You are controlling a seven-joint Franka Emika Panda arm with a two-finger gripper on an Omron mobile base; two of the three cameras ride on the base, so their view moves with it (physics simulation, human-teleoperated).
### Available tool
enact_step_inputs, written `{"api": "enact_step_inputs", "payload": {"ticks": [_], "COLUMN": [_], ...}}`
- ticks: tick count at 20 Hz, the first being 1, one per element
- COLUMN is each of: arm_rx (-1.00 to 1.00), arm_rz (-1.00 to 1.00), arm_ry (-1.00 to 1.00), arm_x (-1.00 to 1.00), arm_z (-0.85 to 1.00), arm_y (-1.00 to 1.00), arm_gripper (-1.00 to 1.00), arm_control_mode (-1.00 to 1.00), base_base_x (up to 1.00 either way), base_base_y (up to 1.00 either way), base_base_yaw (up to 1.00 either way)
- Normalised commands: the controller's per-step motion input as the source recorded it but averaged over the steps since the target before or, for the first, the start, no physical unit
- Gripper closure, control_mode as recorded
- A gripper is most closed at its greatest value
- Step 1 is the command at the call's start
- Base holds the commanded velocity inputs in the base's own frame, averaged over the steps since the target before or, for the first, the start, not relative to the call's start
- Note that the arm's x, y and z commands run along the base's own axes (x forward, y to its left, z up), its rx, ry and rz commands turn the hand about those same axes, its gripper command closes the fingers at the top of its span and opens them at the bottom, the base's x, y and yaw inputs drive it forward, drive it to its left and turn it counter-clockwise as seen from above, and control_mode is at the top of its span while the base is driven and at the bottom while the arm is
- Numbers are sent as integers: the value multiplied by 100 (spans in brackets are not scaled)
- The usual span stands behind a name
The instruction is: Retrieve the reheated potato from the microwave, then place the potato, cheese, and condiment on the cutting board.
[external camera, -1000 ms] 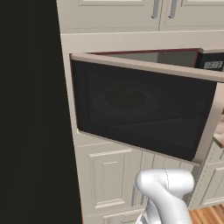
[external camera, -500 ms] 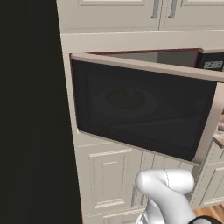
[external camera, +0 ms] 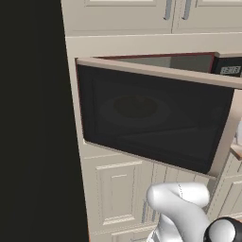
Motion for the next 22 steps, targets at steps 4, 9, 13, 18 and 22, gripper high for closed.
{"api": "enact_step_inputs", "payload": {"ticks": [4, 9, 13, 18, 22], "arm_rx": [0, 6, 8, 10, 8], "arm_rz": [9, 17, 25, 29, 30], "arm_ry": [0, 0, 0, 0, 0], "arm_x": [-2, -17, -32, -41, -48], "arm_z": [-6, -2, 0, -3, -3], "arm_y": [32, 28, 27, 27, 33], "arm_gripper": [-100, -100, -100, -100, -100], "arm_control_mode": [-100, -100, -100, -100, -100], "base_base_x": [0, 0, 0, 0, 0], "base_base_y": [0, 0, 0, 0, 0], "base_base_yaw": [0, 0, 0, 0, 0]}}
